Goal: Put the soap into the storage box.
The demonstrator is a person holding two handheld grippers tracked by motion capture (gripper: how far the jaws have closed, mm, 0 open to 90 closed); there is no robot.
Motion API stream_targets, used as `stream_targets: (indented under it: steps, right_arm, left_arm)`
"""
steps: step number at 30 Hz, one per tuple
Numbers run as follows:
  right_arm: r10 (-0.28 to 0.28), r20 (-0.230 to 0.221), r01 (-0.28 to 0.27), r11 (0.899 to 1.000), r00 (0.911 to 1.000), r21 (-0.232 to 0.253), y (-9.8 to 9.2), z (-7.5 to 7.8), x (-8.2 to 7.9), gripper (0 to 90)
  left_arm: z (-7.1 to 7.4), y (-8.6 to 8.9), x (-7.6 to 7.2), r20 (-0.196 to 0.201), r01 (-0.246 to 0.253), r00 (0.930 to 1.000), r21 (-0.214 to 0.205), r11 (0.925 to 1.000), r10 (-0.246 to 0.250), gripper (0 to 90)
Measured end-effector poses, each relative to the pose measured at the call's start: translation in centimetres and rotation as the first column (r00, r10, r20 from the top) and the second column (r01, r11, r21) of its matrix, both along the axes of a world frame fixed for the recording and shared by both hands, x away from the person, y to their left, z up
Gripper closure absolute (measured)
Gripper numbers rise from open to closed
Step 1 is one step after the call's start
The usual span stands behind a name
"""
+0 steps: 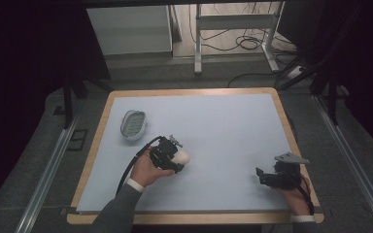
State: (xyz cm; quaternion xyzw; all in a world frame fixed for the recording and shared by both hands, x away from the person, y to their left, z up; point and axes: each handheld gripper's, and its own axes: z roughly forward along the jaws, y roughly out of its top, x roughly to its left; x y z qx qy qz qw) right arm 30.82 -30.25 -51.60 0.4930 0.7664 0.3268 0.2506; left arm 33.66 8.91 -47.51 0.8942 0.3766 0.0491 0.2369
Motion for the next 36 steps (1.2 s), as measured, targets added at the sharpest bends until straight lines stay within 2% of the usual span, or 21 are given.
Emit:
stream_targets:
  steps: [13, 19, 23, 36]
  right_arm:
    - [-0.005, -0.003, 0.005, 1.0, 1.0, -0.003, -0.1, -0.1, 0.0, 7.7]
    - [-0.003, -0.004, 0.003, 1.0, 1.0, -0.002, 0.0, -0.1, 0.0, 7.7]
    - [-0.002, -0.004, 0.002, 1.0, 1.0, -0.004, 0.0, -0.1, 0.0, 7.7]
    - [-0.006, -0.006, 0.006, 1.0, 1.0, -0.004, -0.1, -0.1, 0.0, 7.7]
  left_arm:
    - [1.1, 1.0, 0.3, 0.024, -0.016, 0.9996, -0.005, 0.9999, 0.016, 49.7]
    - [2.1, 1.8, 0.6, 0.054, -0.032, 0.998, -0.01, 0.9994, 0.032, 49.7]
    - [2.4, 2.3, 0.7, 0.055, -0.037, 0.9978, -0.022, 0.9991, 0.038, 49.7]
    - [2.8, 4.2, 2.2, 0.047, -0.086, 0.9951, -0.02, 0.9961, 0.087, 49.7]
